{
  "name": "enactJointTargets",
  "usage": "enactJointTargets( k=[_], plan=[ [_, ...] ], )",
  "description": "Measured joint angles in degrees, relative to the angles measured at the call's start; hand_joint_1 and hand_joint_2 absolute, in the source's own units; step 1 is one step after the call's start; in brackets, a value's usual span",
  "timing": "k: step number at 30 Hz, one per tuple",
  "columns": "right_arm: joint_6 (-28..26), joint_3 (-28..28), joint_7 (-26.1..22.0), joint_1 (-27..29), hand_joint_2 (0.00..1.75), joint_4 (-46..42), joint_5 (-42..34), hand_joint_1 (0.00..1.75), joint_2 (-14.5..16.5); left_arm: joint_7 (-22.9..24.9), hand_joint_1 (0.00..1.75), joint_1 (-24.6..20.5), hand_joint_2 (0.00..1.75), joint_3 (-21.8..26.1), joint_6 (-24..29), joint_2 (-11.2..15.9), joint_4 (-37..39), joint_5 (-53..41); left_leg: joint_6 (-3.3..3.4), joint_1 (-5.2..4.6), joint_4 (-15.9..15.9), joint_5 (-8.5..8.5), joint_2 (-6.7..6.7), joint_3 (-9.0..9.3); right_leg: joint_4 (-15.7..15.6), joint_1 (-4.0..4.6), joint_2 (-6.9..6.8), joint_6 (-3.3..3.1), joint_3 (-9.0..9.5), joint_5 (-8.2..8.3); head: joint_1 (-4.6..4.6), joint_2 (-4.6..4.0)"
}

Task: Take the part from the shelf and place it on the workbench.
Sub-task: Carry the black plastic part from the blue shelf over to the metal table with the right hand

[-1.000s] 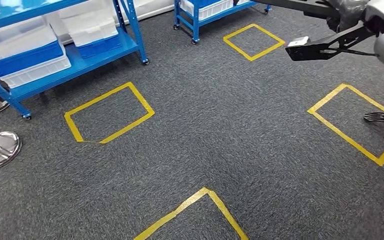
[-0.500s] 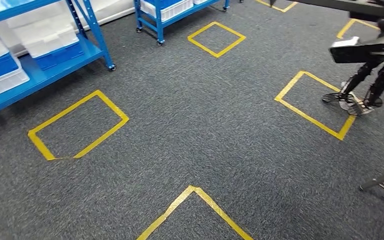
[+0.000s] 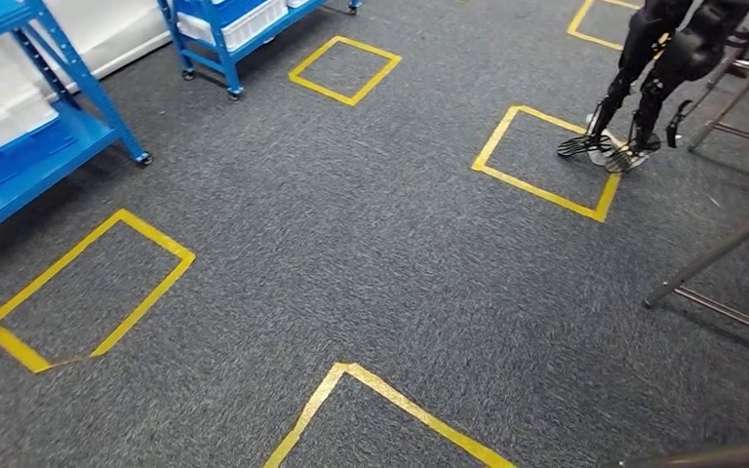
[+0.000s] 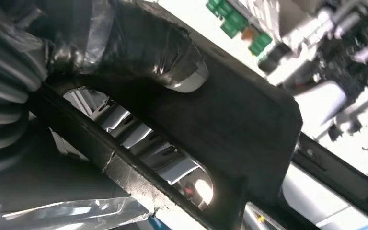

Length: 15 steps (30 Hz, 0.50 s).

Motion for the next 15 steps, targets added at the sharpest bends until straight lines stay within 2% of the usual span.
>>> enactJointTargets(
  k=[1,2,3,4,6,7,8,10,11,12,14,15],
  plan=[
    [0.3,0.6,-0.3,-0.5,1.75,-0.7,0.0,1.75,-1.1,0.0,0.0,0.1,1.75,0.1,-0.1,0.0,0.0,0.0,0.14,-0.03,2.9,-0.8,-0.33,-1.36,0.1,0.12,0.71,-0.07,0.0,-0.02,0.04,0.0],
    [0.5,1.2,-0.6,-1.1,1.75,-1.5,0.0,1.75,-2.3,0.0,0.0,0.1,1.75,0.2,-0.1,0.0,0.0,-0.1,0.27,-0.05,3.9,-0.44,-0.46,-1.92,0.2,0.22,1.48,-0.11,0.01,-0.07,0.04,0.01],
    [0.7,1.7,-0.9,-1.7,1.75,-2.3,0.0,1.75,-3.4,0.1,0.0,0.2,1.75,0.3,-0.1,0.0,0.0,-0.2,0.43,-0.06,2.6,1.14,-0.64,-1.46,0.3,0.27,2.28,-0.13,0.04,-0.14,0.04,0.01],
    [0.9,2.3,-1.2,-2.4,1.75,-3.0,0.0,1.75,-4.5,0.1,0.0,0.2,1.75,0.4,0.0,0.0,0.0,-0.3,0.62,-0.06,-0.5,3.5,-1.2,-0.18,0.5,0.28,3.13,-0.12,0.06,-0.23,0.05,0.01],
    [1.2,3.3,-1.5,-3.8,1.75,-4.3,0.2,1.75,-6.4,0.3,0.0,0.3,1.75,0.6,0.0,0.0,0.0,-0.5,1.04,0.08,-7.5,6.94,-4.19,2.79,0.9,0.07,4.8,0.08,-0.14,-0.37,0.07,0.0],
    [1.4,3.8,-1.7,-4.4,1.75,-4.9,0.2,1.75,-7.1,0.4,0.0,0.4,1.75,0.6,0.1,0.1,0.0,-0.5,1.15,0.11,-9.7,7.48,-5.37,3.8,1.1,-0.09,5.65,0.34,-0.43,-0.32,0.08,0.0],
    [1.6,4.1,-1.8,-4.9,1.75,-5.5,0.3,1.75,-7.8,0.4,0.0,0.3,1.75,0.7,0.1,0.1,0.0,-0.6,1.2,0.03,-10.7,7.32,-6.0,4.32,1.1,-0.36,6.56,0.7,-0.76,-0.17,0.08,-0.01],
    [2.1,4.4,-2.0,-5.6,1.75,-6.4,0.3,1.75,-8.9,0.5,0.0,0.0,1.75,0.8,0.1,0.0,0.0,-0.6,1.39,-0.17,-11.7,7.42,-4.63,4.93,0.9,-0.8,8.29,1.58,-1.2,0.3,0.02,0.0],
    [2.5,4.4,-2.2,-6.0,1.75,-6.8,0.4,1.75,-9.6,0.5,0.0,-0.1,1.75,0.8,0.1,0.0,0.0,-0.7,1.66,-0.21,-12.3,7.71,-3.7,5.24,1.0,-0.88,7.8,1.91,-1.37,0.25,0.04,0.0],
    [2.8,4.5,-2.3,-6.7,1.75,-7.2,0.5,1.75,-10.3,0.5,0.0,-0.2,1.75,0.8,0.1,-0.1,0.0,-0.7,1.98,-0.17,-12.9,8.04,-2.72,5.57,2.0,-0.83,6.17,2.2,-1.86,-0.4,0.05,0.01],
    [3.5,4.6,-2.5,-7.9,1.75,-7.9,0.8,1.75,-11.2,0.5,0.0,-0.1,1.75,0.9,0.0,0.0,0.0,-0.9,2.44,-0.26,-13.8,8.39,-0.76,6.03,7.2,-0.76,1.54,2.75,-4.36,-3.38,0.11,0.0],
    [3.7,4.7,-2.6,-8.2,1.75,-8.2,0.9,1.75,-11.5,0.4,0.0,0.0,1.75,0.9,0.0,0.0,0.0,-0.9,2.53,-0.35,-13.9,8.37,0.17,6.08,10.9,-0.93,0.08,3.08,-6.11,-5.1,0.1,0.0]
  ],
)
